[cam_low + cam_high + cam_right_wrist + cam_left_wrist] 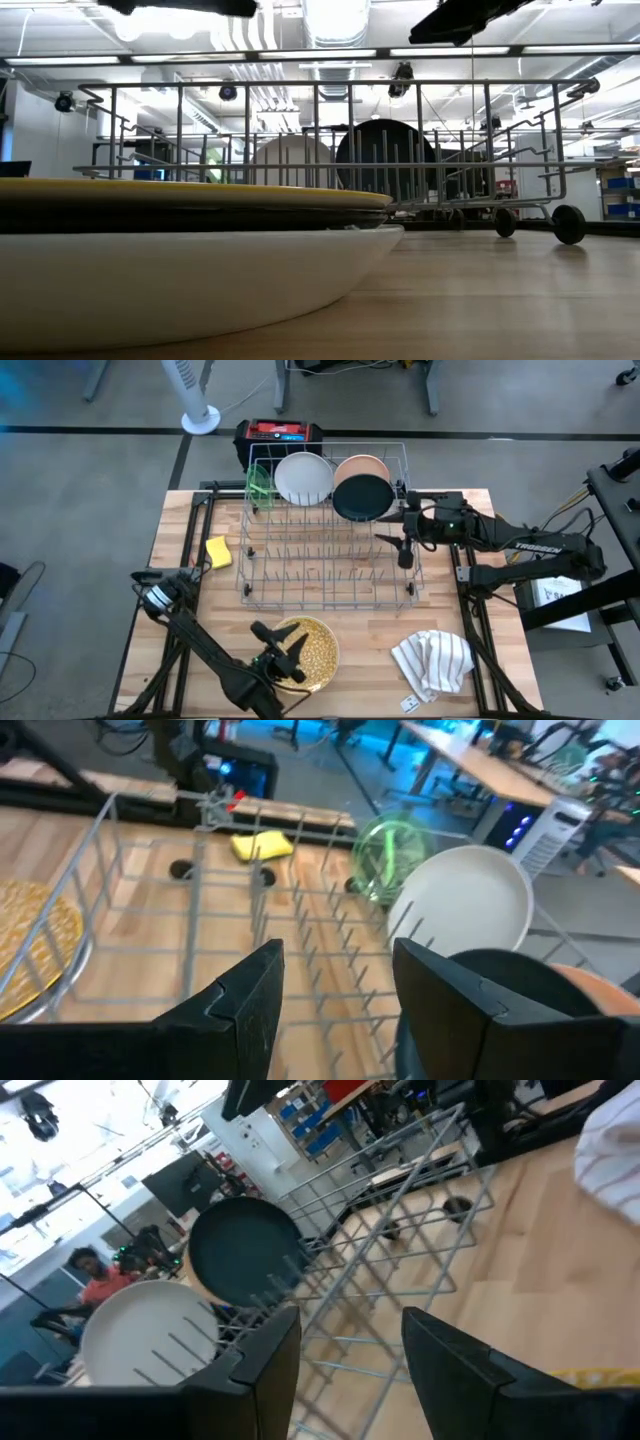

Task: Sort dishes
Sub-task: Put the yellow plate into the dish rack

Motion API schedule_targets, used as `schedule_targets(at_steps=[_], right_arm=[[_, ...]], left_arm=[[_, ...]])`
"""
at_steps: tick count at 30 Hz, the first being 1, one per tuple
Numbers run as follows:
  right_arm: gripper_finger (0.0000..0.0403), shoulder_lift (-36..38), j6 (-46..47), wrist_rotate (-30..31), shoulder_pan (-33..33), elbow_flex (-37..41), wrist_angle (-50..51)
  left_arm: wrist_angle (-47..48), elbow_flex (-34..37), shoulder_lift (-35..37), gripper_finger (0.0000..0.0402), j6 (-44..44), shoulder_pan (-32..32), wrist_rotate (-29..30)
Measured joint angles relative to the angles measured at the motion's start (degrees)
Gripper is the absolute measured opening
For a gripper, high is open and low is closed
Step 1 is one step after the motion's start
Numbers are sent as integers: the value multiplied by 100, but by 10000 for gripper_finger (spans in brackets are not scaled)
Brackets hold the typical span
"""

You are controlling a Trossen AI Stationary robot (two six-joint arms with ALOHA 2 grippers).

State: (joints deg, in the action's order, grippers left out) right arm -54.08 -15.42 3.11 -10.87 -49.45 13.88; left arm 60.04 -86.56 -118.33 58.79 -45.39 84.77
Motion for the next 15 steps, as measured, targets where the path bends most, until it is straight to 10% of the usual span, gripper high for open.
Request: schedule_targets(at_steps=[15], right_arm=[[174, -5, -96, -5, 277, 0, 359]], left_arm=[[137, -1627, -982, 166, -127, 55, -19]])
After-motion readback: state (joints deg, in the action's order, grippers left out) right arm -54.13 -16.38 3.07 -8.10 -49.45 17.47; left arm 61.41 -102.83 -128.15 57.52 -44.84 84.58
